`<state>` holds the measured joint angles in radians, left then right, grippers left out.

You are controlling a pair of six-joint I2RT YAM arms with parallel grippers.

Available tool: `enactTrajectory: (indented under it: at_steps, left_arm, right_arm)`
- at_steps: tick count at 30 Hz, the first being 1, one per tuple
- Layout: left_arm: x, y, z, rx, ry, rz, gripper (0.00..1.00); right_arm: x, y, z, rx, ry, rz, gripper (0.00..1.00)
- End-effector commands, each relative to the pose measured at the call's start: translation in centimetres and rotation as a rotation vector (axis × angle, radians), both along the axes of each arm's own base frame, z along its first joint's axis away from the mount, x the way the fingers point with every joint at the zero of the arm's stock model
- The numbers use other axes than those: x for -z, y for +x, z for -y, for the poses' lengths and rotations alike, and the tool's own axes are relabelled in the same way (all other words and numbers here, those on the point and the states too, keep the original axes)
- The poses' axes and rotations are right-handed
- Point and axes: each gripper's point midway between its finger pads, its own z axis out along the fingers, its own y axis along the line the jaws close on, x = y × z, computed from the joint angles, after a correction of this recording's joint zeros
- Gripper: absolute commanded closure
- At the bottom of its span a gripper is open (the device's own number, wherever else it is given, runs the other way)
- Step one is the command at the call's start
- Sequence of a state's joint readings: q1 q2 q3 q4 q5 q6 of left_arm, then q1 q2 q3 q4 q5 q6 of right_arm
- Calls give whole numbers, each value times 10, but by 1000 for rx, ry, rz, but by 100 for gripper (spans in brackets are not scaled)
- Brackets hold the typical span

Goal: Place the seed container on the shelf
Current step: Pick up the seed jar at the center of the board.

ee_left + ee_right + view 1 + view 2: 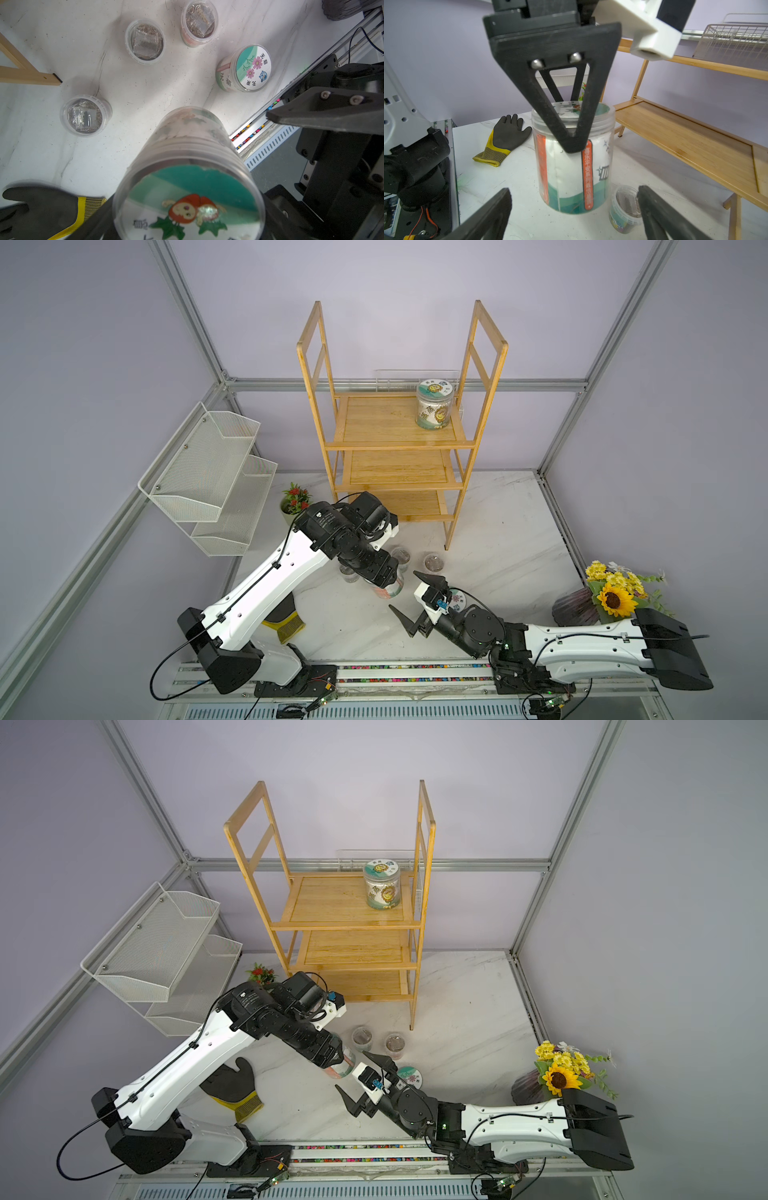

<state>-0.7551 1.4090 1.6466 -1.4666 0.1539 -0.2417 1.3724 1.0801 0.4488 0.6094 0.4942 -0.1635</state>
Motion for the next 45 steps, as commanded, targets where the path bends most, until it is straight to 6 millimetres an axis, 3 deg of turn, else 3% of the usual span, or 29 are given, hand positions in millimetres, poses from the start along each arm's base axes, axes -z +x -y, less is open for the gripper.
enactTrajectory:
  at_steps: [1, 28, 45]
  left_arm:
    - [-13, 3, 10, 32, -54, 41, 33]
    - [-13, -7, 15, 46, -63, 34, 32]
    - [-7, -11, 18, 58, -49, 26, 32]
  right_arm:
    - [-17, 2, -6, -22, 52, 22, 3]
    - [-15, 35, -33, -20, 58, 48, 3]
    - [-30, 42, -35, -20, 124, 59, 3]
